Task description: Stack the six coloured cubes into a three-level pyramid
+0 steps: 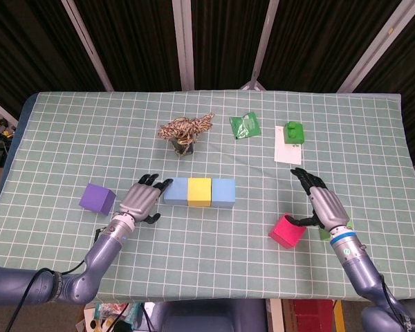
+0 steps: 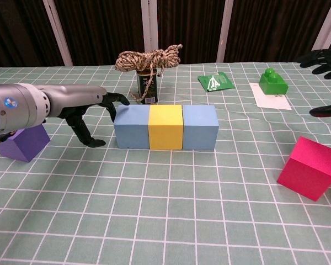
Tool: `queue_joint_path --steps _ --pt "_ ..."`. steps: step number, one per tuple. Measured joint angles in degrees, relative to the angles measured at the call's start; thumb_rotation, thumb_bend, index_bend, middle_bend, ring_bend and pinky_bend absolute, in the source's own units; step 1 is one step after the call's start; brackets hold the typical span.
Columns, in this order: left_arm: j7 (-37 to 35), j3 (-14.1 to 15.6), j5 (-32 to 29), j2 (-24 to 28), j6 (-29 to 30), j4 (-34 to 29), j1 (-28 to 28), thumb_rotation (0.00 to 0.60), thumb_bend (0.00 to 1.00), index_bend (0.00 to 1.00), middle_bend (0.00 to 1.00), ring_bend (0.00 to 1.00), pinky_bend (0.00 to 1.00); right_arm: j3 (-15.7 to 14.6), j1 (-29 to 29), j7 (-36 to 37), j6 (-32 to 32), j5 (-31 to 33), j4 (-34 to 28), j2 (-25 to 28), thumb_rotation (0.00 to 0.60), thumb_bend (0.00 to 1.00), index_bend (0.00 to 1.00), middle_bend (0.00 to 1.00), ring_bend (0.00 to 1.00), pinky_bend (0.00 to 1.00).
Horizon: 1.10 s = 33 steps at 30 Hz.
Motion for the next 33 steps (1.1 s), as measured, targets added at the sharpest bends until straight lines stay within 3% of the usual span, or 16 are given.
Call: queue_joint_path --steps 25,33 --pt "0.65 -0.02 0.6 0.28 1.61 -0.92 0.6 0.6 0.43 0.0 0.2 0.0 0.0 -0.07 0.0 -0.09 -0.26 0.15 -0.18 0.18 0.6 0.24 0.0 0.0 0.02 0.0" --pt "0.36 0.14 1.96 4.17 4.1 -3.73 2.22 0.6 0.25 0.0 0.14 0.0 0.0 -0.08 0.0 -0.34 -0.13 0.32 0.04 0.05 0.6 0.24 0.0 0.0 0.02 0.0"
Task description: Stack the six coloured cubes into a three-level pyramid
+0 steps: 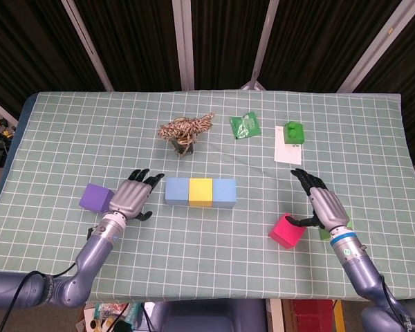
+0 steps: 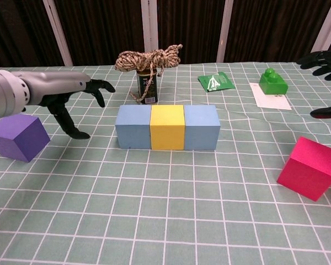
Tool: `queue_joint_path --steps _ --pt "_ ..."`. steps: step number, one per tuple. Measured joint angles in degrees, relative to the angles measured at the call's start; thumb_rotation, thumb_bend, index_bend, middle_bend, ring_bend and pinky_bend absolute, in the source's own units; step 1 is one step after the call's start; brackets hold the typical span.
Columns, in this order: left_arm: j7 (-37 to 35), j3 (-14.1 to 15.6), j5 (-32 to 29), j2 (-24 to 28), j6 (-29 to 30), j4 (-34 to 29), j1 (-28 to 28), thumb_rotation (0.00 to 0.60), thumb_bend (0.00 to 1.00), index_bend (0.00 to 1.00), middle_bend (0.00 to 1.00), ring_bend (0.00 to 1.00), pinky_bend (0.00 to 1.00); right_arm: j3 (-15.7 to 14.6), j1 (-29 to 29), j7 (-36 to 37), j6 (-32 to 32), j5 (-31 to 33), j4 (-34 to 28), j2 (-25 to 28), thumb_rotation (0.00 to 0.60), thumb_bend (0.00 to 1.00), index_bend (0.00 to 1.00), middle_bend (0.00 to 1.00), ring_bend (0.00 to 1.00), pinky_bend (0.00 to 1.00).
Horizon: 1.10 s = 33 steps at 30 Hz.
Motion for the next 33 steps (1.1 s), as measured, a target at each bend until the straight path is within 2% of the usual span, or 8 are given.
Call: queue_joint_path --steps 10,19,27,33 --pt "-3.11 -0.31 3.63 4.45 6.0 -4.11 4.26 0.6 0.16 0.0 0.01 0.0 0.0 -0.37 0.08 -1.56 0.26 0.12 0.07 -0.13 0.6 0.24 0.0 0.0 0.02 0.0" --pt "-8.65 0.16 12.74 7.38 16.63 -8.57 11.47 0.6 0.16 0.0 0.0 0.0 0.0 -1.29 0.71 -5.4 -0.48 1.22 -1.04 1.08 0.6 0.24 0.0 0.0 0.02 0.0" --pt "-12.43 3.49 21.23 12.45 23.6 -12.89 19.65 0.6 0.16 0.0 0.0 0.0 0.0 -3.77 1.46 -11.54 -1.72 1.31 -3.26 3.37 0.6 0.23 0.0 0.0 0.02 0.0" --pt "-14.85 5.25 25.56 14.98 25.59 -14.13 23.85 0.6 0.16 0.0 0.0 0.0 0.0 -6.23 0.91 -12.24 -2.19 -4.69 -2.54 4.32 0.6 0.23 0.0 0.0 0.02 0.0"
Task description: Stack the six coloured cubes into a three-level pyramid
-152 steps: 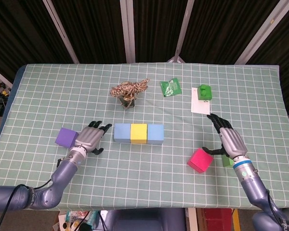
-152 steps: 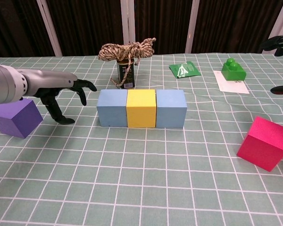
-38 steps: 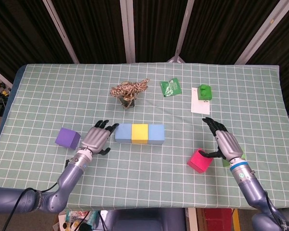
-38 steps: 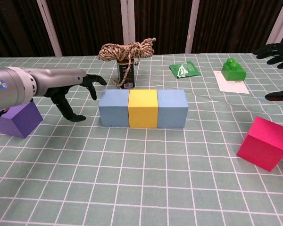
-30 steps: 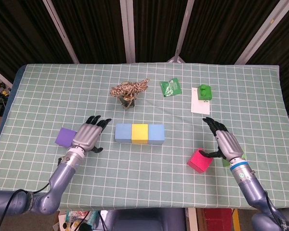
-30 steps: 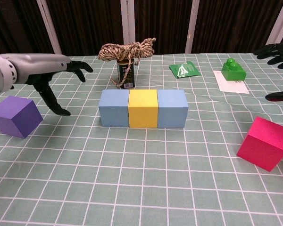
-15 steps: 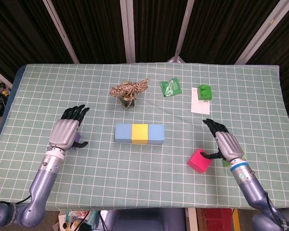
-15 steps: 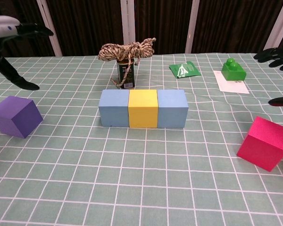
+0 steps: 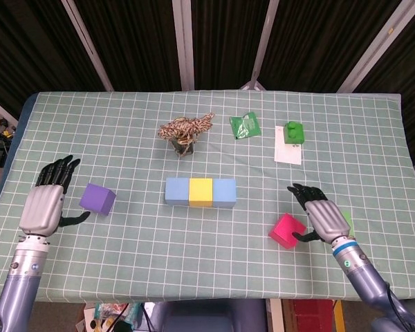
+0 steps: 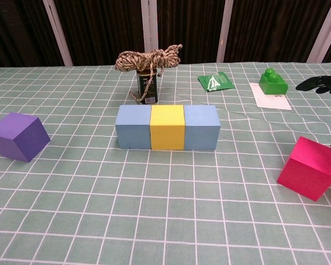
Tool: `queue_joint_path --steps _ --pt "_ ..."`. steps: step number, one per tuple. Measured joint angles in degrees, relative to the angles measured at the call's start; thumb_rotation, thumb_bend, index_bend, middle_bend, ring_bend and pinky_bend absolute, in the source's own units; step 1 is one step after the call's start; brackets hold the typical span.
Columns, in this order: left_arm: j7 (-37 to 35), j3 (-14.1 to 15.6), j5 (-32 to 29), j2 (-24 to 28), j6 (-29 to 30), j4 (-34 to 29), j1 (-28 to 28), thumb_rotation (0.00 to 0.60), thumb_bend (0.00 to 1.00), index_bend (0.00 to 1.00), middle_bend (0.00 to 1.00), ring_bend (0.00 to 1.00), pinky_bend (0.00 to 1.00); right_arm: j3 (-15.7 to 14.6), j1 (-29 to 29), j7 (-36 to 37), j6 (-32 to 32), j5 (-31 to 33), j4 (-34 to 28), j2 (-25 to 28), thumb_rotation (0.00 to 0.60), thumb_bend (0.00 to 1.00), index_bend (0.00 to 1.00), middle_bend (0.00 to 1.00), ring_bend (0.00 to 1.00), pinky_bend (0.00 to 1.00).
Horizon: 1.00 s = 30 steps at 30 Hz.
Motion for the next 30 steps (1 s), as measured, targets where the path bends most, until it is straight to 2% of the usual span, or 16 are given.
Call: queue_joint_path --steps 10,13,21,30 --pt "-1.19 0.44 5.85 1.81 0.59 -0.54 3.21 0.6 0.16 0.0 0.0 0.0 0.0 -4.4 -1.45 6.18 -0.84 -15.39 5.8 0.26 0.6 0.23 0.0 0.01 0.02 0.0" --pt "-1.06 0.26 6.88 1.83 0.21 -0.59 3.91 0.6 0.16 0.0 0.0 0.0 0.0 -5.87 -1.41 7.27 -1.98 -17.5 7.71 -0.27 0.6 0.23 0.0 0.01 0.02 0.0" --pt "-0.72 -0.58 8.06 1.67 -1.23 -0.7 5.04 0.6 0.16 0.0 0.0 0.0 0.0 -6.66 -1.26 5.87 -3.77 -16.01 9.0 -2.14 0.6 0.23 0.0 0.0 0.02 0.0" --pt "-0.68 -1.77 9.55 1.55 -1.69 -0.89 6.32 0.6 0.16 0.0 0.0 0.0 0.0 -5.05 -2.04 4.93 -2.66 -10.23 7.37 -4.4 0.6 0.23 0.0 0.0 0.02 0.0"
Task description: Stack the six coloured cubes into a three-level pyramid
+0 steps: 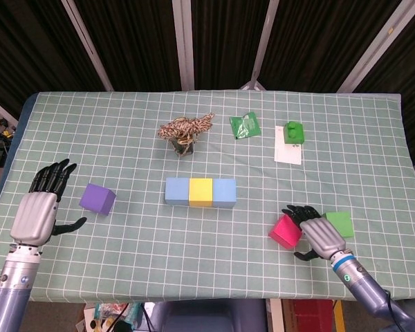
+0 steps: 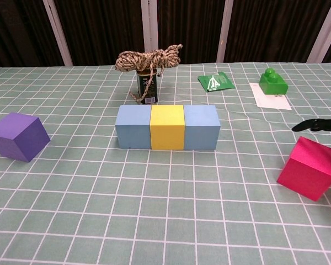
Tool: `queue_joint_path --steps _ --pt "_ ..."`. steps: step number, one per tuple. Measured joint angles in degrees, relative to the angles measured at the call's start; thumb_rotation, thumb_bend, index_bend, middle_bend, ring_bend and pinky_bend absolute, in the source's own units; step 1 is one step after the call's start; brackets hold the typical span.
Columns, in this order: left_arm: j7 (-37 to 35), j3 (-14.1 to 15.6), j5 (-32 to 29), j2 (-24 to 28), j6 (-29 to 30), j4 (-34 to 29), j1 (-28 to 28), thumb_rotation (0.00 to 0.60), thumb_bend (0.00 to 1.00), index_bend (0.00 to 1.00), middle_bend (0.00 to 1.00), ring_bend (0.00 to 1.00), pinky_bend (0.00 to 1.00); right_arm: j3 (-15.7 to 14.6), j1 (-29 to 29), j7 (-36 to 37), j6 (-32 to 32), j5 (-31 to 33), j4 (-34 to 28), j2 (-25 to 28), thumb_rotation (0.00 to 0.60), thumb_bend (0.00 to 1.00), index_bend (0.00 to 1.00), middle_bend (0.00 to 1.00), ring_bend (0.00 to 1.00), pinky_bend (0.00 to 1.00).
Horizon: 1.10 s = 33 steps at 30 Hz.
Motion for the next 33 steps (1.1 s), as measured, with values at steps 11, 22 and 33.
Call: queue_joint_path --steps 11,22,33 --pt "0.89 -1.25 -0.18 -0.9 -1.08 0.64 0.82 0.6 0.16 0.0 0.0 0.0 0.0 2.77 0.02 -0.56 1.45 6.19 -2.21 -2.89 0.6 0.23 0.0 0.0 0.01 0.0" --pt "0.59 -2.59 0.12 -0.87 -1.55 0.61 1.78 0.6 0.16 0.0 0.0 0.0 0.0 4.01 1.11 -4.64 1.82 12.59 -2.13 -5.59 0.6 0.23 0.0 0.0 0.0 0.0" --pt "0.45 -3.3 1.03 -0.59 -2.13 0.1 2.68 0.6 0.16 0.0 0.0 0.0 0.0 3.82 1.31 -10.99 4.64 17.95 -1.41 -6.51 0.6 0.23 0.0 0.0 0.0 0.0"
